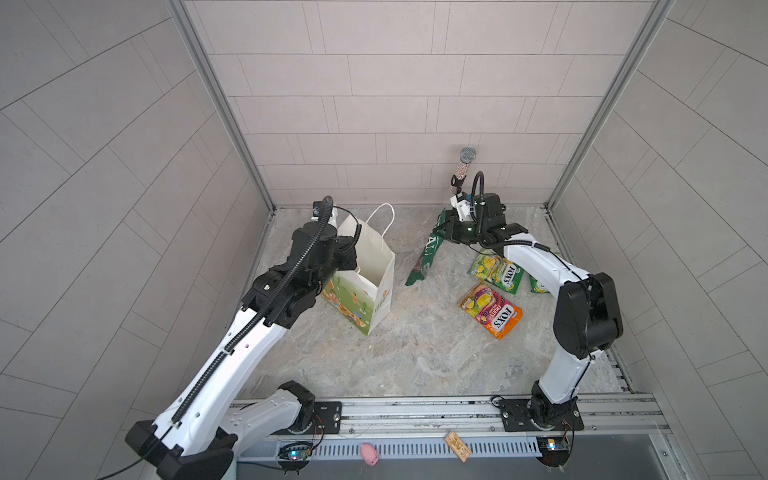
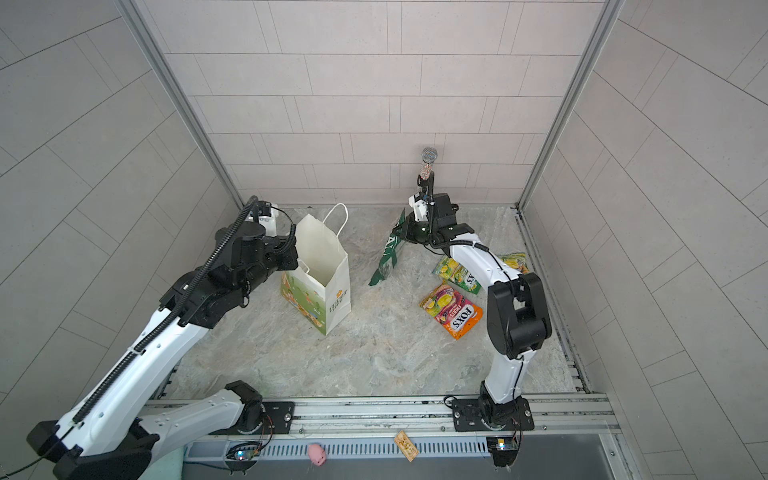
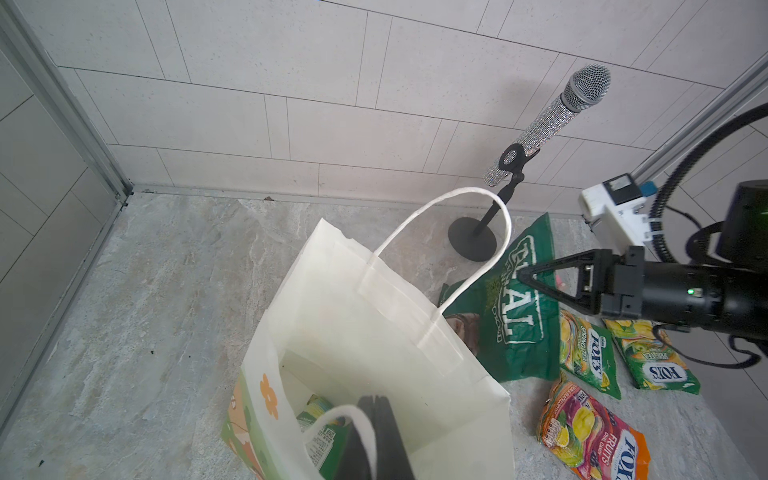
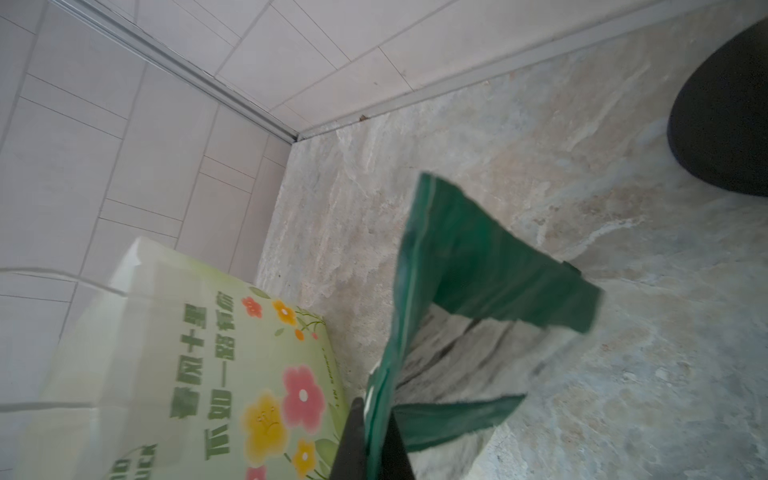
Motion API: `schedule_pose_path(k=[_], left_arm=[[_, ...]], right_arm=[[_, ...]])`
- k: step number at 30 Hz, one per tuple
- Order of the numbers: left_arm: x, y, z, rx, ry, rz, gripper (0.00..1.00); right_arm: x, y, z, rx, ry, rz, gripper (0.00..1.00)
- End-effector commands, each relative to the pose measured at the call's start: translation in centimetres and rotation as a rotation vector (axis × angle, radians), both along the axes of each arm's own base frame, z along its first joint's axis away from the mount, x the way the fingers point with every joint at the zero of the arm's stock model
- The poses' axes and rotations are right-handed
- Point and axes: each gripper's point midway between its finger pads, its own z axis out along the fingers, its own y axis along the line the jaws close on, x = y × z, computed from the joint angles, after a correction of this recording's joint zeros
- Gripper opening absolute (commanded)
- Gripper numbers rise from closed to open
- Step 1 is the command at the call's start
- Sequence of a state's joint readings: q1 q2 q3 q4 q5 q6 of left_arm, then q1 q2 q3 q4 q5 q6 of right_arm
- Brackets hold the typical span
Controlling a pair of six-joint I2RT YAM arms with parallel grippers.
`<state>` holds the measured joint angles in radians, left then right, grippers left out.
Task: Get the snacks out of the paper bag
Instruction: 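Lower the green REAL bag to the floor beside the packets and release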
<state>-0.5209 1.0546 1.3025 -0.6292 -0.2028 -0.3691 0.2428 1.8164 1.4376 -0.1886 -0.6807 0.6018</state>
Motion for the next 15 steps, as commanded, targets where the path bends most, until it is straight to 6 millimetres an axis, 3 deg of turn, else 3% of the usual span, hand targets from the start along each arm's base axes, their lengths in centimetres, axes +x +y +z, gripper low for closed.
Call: schedule_pose_path(k=[1, 9, 15], left_arm=[[0.4, 0.1, 0.4, -0.019, -0.026, 0.01, 0.0], [0.7, 0.2, 0.5, -0.042, -0.026, -0.001, 0.0], [0.7, 0.3, 0.5, -0.043, -0.025, -0.003, 0.0]], right_arm=[[0.7, -1.4, -1.3, -0.055, -0.009, 0.02, 0.0], [0.7, -5.4, -6.4, -0.322, 0.11, 0.007, 0.0], [1.0, -4.3, -6.9, -0.336, 0.122, 0.065, 0.0]])
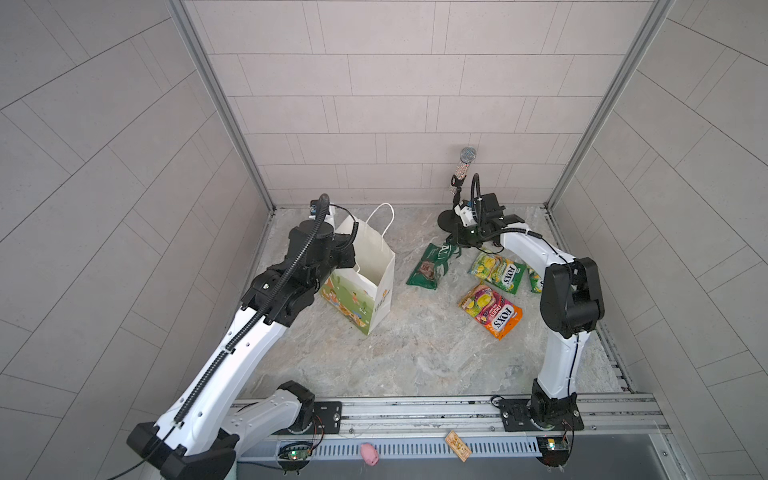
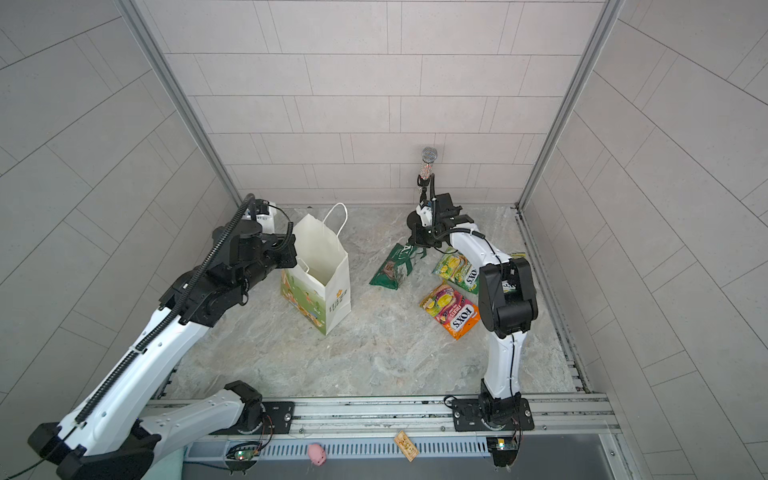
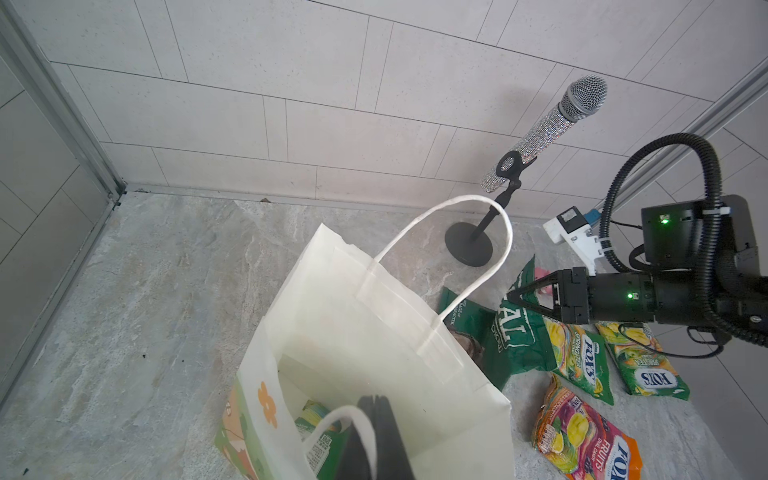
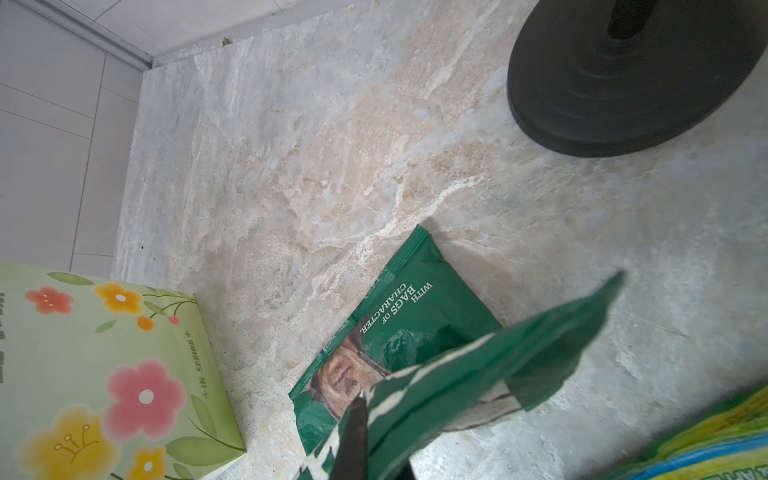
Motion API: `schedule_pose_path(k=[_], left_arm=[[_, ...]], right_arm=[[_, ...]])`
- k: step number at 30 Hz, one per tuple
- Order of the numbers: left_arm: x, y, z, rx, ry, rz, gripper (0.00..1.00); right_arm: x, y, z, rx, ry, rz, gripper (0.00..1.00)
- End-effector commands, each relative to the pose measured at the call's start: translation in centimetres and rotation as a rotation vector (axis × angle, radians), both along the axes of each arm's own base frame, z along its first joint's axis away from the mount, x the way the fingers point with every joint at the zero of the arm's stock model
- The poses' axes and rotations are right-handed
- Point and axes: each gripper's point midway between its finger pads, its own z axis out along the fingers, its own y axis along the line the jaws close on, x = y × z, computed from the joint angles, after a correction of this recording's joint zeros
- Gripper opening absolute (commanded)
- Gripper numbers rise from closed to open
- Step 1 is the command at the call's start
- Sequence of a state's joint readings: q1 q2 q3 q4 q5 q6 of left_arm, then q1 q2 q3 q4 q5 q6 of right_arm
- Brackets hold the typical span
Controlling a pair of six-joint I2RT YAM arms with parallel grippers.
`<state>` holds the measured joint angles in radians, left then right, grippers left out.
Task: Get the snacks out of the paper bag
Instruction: 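Lower the green REAL bag to the floor beside the packets and release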
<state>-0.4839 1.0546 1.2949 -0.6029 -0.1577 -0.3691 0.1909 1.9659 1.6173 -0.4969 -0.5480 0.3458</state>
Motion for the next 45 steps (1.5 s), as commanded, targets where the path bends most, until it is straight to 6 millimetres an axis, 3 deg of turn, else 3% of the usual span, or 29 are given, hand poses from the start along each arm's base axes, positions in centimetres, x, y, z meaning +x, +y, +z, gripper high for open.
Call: schedule_pose_path(k=[1, 4, 10, 16, 21, 24, 28, 38, 45], left_arm=[[0.3, 0.0, 0.3, -0.018, -0.018, -0.002, 0.0], [0.3, -0.1, 0.3, -0.022, -0.018, -0.002, 0.0], [0.4, -0.1, 0.4, -0.028, -0.021, -0.003, 0.0], [0.2, 0.0, 0.6, -0.034, -0.023, -0.002, 0.0], [0.2, 0.0, 0.5, -0.038, -0.023, -0.002, 0.0], [0.2, -0.1, 0.4, -0.04, -0.019, -0.006, 0.0], [0.1, 0.0, 0.5, -0.04, -0.02, -0.005, 0.0], [0.1, -0.3, 0.1, -0.045, -0.013, -0.016, 0.0], [0.2, -0.4, 0.1, -0.051, -0.013, -0.02, 0.0]], right_arm=[[-0.6, 0.7, -1.2, -0.055, 0.03, 0.067, 0.0], [-1.2, 3.6, 0.0, -0.036, 0.016, 0.16, 0.0], [-2.8, 10.4, 6.5, 0.1, -0.154, 0.32, 0.0], [-2.5, 13.3, 12.3, 0.213, -0.268, 0.337, 0.0], [-1.9, 14.7, 13.7, 0.282, -0.27, 0.361, 0.0], [-1.6, 14.9, 13.0, 0.292, -0.256, 0.351, 0.0], [-1.7, 13.7, 10.2, 0.24, -0.217, 0.322, 0.0], [-1.8, 5.2, 2.4, -0.051, -0.123, 0.222, 0.0], [-1.2, 0.6, -0.2, -0.261, -0.079, 0.138, 0.0]])
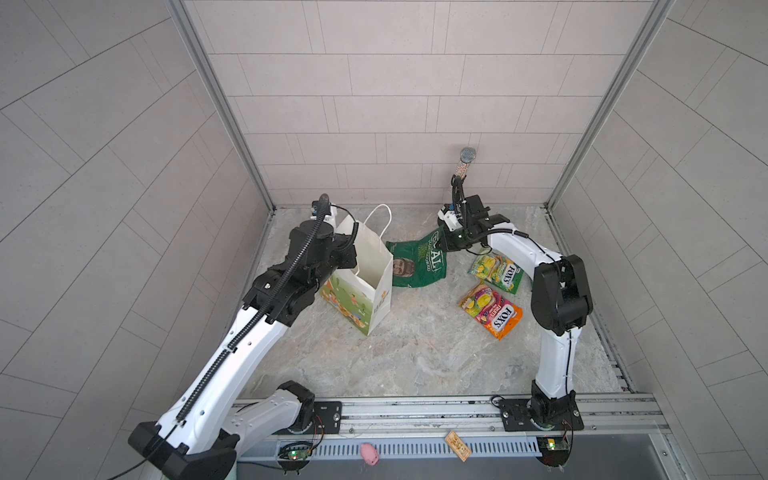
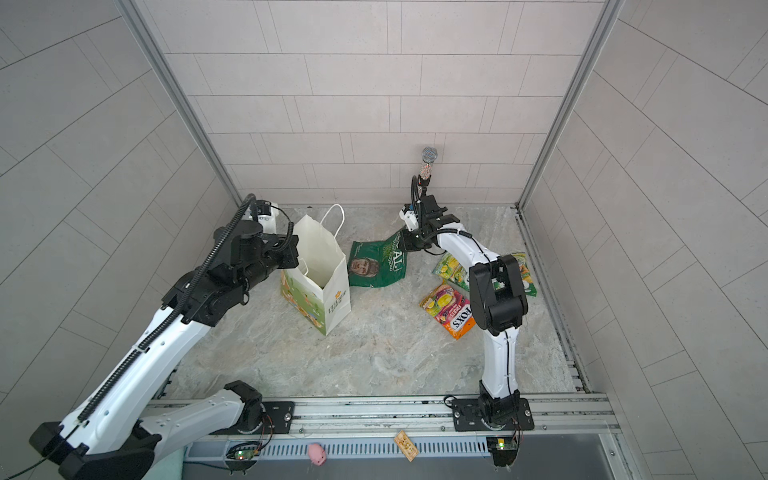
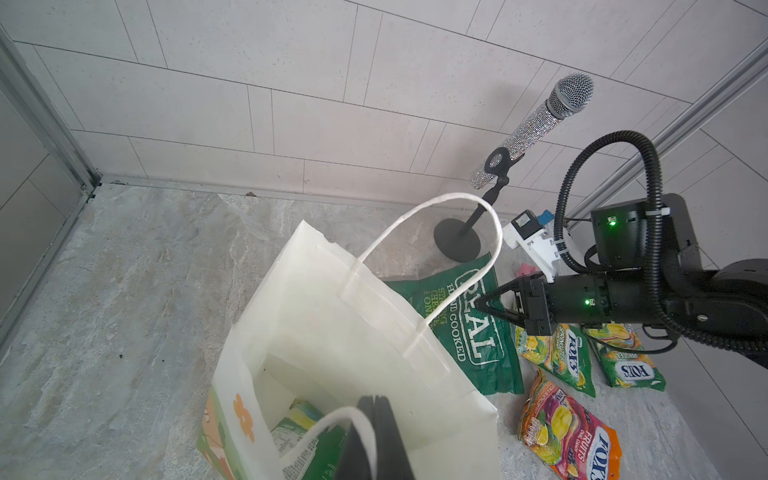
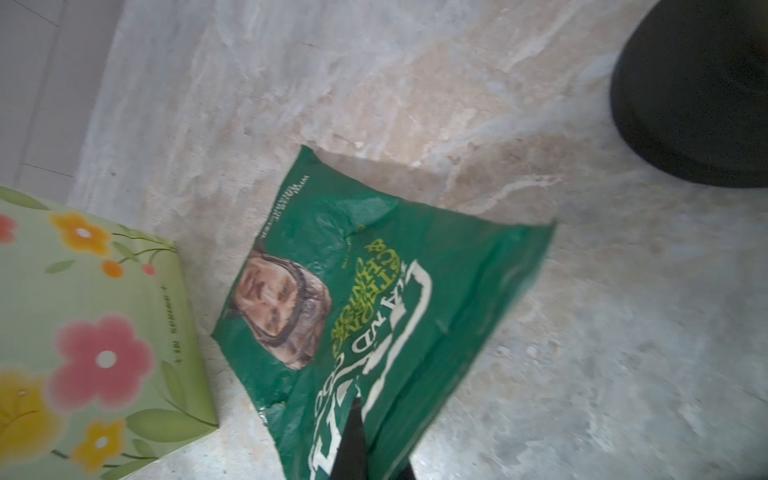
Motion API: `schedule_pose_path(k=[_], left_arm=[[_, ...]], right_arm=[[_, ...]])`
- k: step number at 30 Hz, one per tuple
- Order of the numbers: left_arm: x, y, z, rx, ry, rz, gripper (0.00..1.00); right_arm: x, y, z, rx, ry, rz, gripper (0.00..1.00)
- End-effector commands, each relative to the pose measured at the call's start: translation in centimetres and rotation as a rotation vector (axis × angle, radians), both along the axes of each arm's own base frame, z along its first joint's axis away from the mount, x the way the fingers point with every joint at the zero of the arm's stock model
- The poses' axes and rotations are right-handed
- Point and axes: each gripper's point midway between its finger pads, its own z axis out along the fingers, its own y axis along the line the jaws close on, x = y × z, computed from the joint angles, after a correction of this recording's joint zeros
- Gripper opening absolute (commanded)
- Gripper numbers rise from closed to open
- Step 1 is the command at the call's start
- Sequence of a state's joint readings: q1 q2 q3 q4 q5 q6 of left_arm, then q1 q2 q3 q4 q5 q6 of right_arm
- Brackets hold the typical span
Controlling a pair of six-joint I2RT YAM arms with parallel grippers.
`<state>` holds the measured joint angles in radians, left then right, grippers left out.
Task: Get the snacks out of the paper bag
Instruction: 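Lower the green REAL bag to the floor beside the packets and release, then tip the paper bag over with the left gripper while the right gripper approaches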
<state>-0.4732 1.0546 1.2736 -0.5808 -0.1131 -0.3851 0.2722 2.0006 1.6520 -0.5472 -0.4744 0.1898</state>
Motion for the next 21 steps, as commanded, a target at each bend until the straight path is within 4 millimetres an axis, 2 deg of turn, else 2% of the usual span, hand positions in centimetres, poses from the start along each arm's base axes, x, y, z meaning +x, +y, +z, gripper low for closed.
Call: schedule_pose_path(k=[1, 5, 9, 10, 13, 17, 19, 21], left_arm=[[0.0, 0.1, 0.6, -0.02, -0.025, 0.004, 0.0], [0.1, 0.2, 0.6, -0.019, -0.024, 0.01, 0.0], [0.3, 0.4, 0.7, -0.011, -0.022, 0.013, 0.0], [0.2, 0.5, 0.8, -0.007, -0.024, 0.011, 0.0], [0.4, 0.7, 1.1, 0.0, -0.032, 0.005, 0.0], [1.0, 0.9, 1.5, 0.017, -0.05, -0.028, 0.0], [1.6, 1.4, 2.0, 0.035, -0.063, -0.03, 0.0], [2.2, 2.0, 2.6, 0.056, -0.075, -0.025, 0.0]], right_arm=[[0.0, -2.8, 1.0, -0.144, -0.045, -0.036, 0.0], [0.3, -5.1, 0.5, -0.24, -0.042, -0.104, 0.01], [0.3, -7.8, 0.4, -0.302, -0.016, -0.22, 0.12], [0.2, -8.2, 0.4, -0.308, -0.017, -0.23, 0.19], [0.0, -8.8, 0.7, -0.319, -0.023, -0.248, 0.21], [-0.5, -8.8, 1.6, -0.306, -0.033, -0.257, 0.41], [-0.9, -8.8, 2.5, -0.288, -0.048, -0.264, 0.46], [-1.4, -8.7, 3.4, -0.262, -0.063, -0.264, 0.47]])
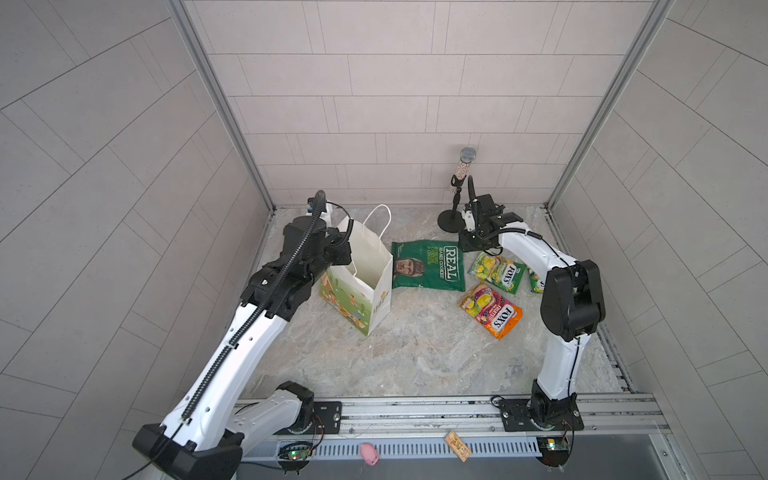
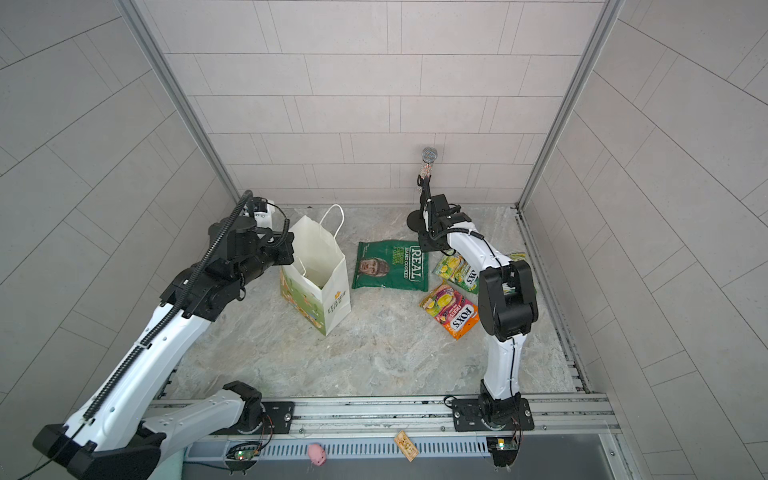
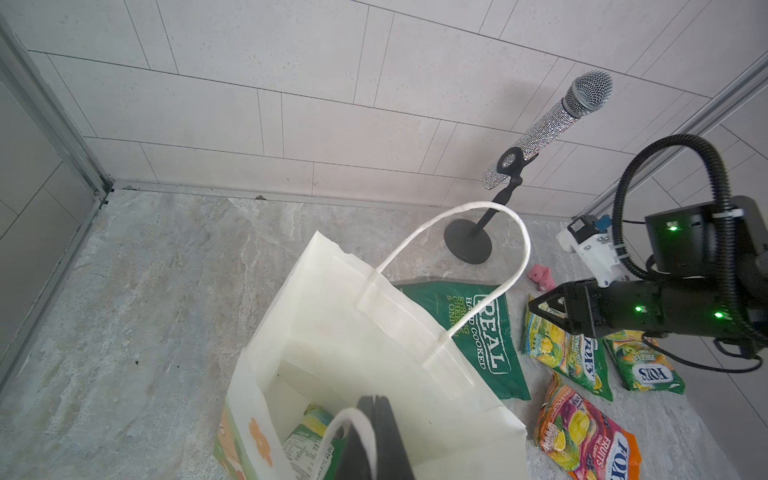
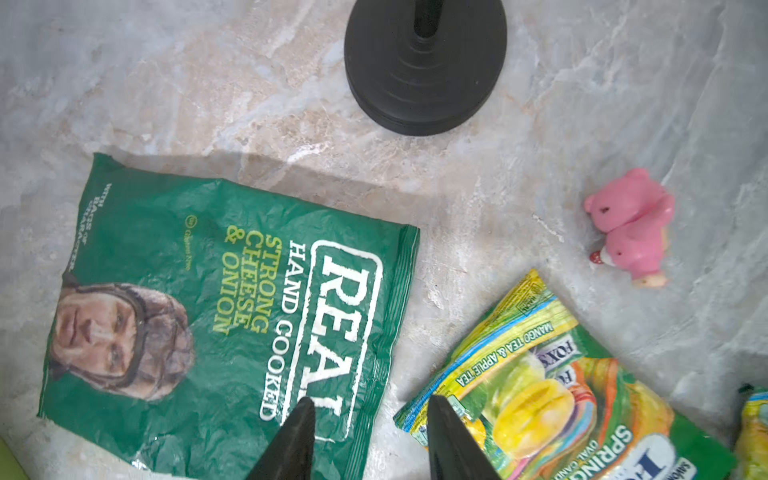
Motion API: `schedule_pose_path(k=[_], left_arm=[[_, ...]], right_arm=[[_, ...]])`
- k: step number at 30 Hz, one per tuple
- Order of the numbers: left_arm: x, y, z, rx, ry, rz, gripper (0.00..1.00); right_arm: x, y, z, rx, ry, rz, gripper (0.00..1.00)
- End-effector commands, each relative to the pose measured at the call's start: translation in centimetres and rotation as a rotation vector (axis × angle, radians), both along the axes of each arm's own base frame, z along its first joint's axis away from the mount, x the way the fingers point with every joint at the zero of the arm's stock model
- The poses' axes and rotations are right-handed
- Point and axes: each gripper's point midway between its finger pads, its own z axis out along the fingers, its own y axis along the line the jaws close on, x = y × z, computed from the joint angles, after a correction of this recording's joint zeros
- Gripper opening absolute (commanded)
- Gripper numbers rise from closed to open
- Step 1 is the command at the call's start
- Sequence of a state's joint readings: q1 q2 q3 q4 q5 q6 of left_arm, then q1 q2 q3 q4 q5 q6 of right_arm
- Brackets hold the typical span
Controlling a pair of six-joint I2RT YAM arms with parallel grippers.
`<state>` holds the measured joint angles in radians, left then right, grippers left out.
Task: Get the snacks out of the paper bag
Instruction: 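Tip the paper bag over with the left gripper while the right gripper approaches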
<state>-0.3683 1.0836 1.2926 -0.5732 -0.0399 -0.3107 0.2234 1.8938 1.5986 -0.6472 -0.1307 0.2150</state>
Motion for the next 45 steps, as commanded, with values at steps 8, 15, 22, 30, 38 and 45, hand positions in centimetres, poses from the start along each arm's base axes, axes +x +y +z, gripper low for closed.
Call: schedule_pose_path(k=[8, 15, 22, 30, 38, 45], left_arm=[[2.9, 2.6, 4.7, 0.06, -0.118, -0.029, 0.0], [4.5, 2.3, 5.6, 0.085, -0.111, -0.141, 0.0], [4.0, -0.6, 3.9, 0.104, -0.06, -0.37, 0.0], [0.9, -5.7, 1.2, -0.082, 0.041, -0.638, 0.0], [-3.6, -10.0, -1.3, -0.043, 0.148, -0.778, 0.0], [-5.4, -10.7, -2.0, -0.047, 0.166, -0.706, 0.0]], right_arm=[[-3.9, 0.4, 5.7, 0.097, -0.094, 0.022, 0.49], [-6.0, 0.7, 7.3, 0.146, -0.149, 0.05, 0.49], [-8.0, 1.5, 7.6, 0.219, -0.201, 0.094, 0.52], [-10.1, 4.1, 6.9, 0.369, -0.176, 0.173, 0.53], [-11.9, 6.1, 7.8, 0.46, -0.187, 0.227, 0.53], [-13.4, 5.8, 10.4, 0.488, -0.25, 0.219, 0.53]])
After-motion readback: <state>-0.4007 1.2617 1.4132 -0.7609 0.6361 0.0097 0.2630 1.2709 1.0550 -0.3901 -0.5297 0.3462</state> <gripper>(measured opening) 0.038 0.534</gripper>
